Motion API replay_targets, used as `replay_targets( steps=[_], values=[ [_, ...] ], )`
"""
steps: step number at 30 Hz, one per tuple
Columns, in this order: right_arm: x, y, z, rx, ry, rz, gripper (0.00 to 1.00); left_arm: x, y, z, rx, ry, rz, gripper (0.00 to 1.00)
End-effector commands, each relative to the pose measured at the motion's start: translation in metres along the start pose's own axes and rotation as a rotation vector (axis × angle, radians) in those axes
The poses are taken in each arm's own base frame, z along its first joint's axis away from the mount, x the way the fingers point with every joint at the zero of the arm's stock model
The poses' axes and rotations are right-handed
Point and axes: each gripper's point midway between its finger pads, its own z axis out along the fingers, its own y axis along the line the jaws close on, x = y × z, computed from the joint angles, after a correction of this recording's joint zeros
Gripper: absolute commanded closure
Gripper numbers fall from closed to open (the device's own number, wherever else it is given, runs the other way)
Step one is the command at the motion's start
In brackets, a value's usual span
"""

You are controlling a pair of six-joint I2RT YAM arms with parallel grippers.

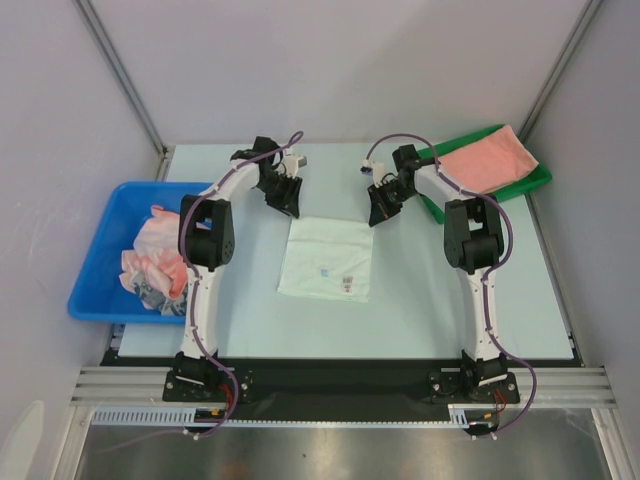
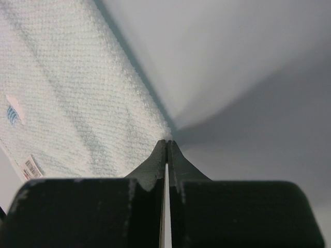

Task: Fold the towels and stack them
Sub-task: Fold the towel

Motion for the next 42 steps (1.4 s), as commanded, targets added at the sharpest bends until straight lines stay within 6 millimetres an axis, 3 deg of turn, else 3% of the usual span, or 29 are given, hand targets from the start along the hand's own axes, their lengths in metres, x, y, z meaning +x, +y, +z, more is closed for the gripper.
replay_targets(
  steps=[1,6,10,17,21,27,31,39,42],
  values=[
    [-0.013,-0.003,-0.008,0.008,-0.027,-0.030,1.00,-0.003,-0.010,-0.006,0.023,-0.003,0.015,0.57],
    [-0.013,-0.003,-0.007,0.006,-0.026,-0.026,1.00,-0.019,-0.015,-0.019,0.080,-0.053,-0.036,0.55],
    [-0.014,-0.002,-0.008,0.006,-0.029,-0.028,0.99,-0.007,-0.010,-0.019,0.046,-0.009,-0.031,0.54],
    [-0.019,0.000,-0.011,0.006,-0.042,-0.029,0.99,0.020,-0.001,0.000,-0.037,0.088,-0.022,0.59],
    [-0.021,0.000,-0.013,0.011,-0.047,-0.034,0.99,0.018,0.003,0.007,-0.059,0.085,-0.028,0.65],
    [-0.018,0.002,-0.009,0.011,-0.034,-0.041,1.00,0.003,-0.005,0.010,-0.009,0.039,-0.021,0.65],
    [-0.019,0.001,-0.006,0.011,-0.034,-0.039,1.00,0.010,-0.005,0.014,-0.015,0.072,-0.020,0.64],
    [-0.021,0.004,-0.007,0.007,-0.039,-0.044,1.00,0.026,-0.006,0.022,-0.035,0.111,-0.032,0.76],
    [-0.024,0.007,-0.009,0.007,-0.043,-0.048,1.00,0.024,-0.010,0.023,-0.036,0.105,-0.029,0.90]
  ],
)
